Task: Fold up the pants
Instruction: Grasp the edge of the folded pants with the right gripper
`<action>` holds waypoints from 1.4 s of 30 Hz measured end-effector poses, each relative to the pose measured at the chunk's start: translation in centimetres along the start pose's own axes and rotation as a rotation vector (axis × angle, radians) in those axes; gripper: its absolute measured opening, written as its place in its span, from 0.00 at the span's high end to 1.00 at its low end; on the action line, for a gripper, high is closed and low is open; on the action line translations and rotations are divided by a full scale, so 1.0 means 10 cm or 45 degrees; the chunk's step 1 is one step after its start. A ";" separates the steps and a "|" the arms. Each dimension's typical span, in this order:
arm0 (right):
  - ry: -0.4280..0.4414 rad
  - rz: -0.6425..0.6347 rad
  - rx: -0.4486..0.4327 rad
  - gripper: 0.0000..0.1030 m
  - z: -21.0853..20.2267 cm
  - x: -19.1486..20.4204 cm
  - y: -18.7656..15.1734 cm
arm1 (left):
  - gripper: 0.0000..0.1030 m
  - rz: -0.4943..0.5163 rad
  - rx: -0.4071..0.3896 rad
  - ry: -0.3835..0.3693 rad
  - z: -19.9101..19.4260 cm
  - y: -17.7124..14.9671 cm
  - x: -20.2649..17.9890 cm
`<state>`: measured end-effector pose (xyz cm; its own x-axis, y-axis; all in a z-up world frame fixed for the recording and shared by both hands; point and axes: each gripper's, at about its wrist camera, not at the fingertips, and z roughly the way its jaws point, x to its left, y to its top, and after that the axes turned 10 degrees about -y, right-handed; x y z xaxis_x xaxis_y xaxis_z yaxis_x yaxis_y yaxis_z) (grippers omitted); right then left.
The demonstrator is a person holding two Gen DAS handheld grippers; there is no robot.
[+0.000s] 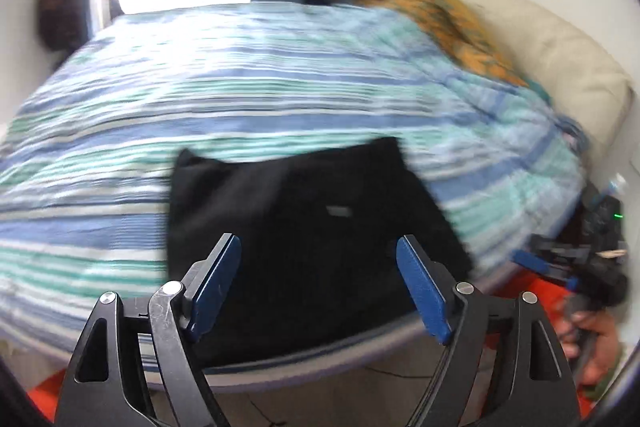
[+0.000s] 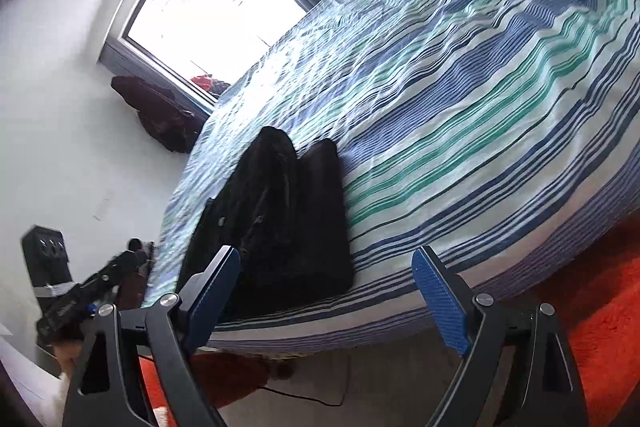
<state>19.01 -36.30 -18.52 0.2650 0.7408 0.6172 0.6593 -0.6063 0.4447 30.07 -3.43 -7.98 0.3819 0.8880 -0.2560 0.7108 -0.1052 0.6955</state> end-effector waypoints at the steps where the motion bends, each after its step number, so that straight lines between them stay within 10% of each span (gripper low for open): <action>1: 0.058 0.005 0.045 0.14 0.08 0.05 0.04 | 0.24 -0.027 0.007 0.064 0.02 -0.04 0.16; 6: 0.218 -0.121 0.332 0.22 0.61 0.43 0.44 | 0.52 -0.064 0.217 0.074 0.44 -0.43 0.48; 21: 0.017 -0.418 0.841 0.47 1.53 0.79 0.47 | 0.54 0.004 0.266 0.058 0.57 -0.61 0.39; 24: -0.044 -0.452 0.839 0.74 1.61 0.84 0.42 | 0.53 0.005 0.252 0.070 0.56 -0.60 0.39; 27: -0.050 -0.568 0.776 0.79 1.48 1.07 0.42 | 0.49 -0.048 0.199 0.060 0.41 -0.54 0.40; 33: 0.061 -0.545 0.637 0.80 0.90 1.06 0.62 | 0.38 -0.073 0.041 0.042 0.03 -0.37 0.32; 42: -0.081 -0.299 0.641 0.67 1.08 0.36 0.30 | 0.41 0.063 0.254 0.113 0.47 -0.62 0.10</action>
<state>29.50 -32.30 -21.97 0.1021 0.8647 0.4917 0.9563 -0.2214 0.1909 28.84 -4.03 -15.71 0.3717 0.9147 -0.1585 0.7985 -0.2279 0.5571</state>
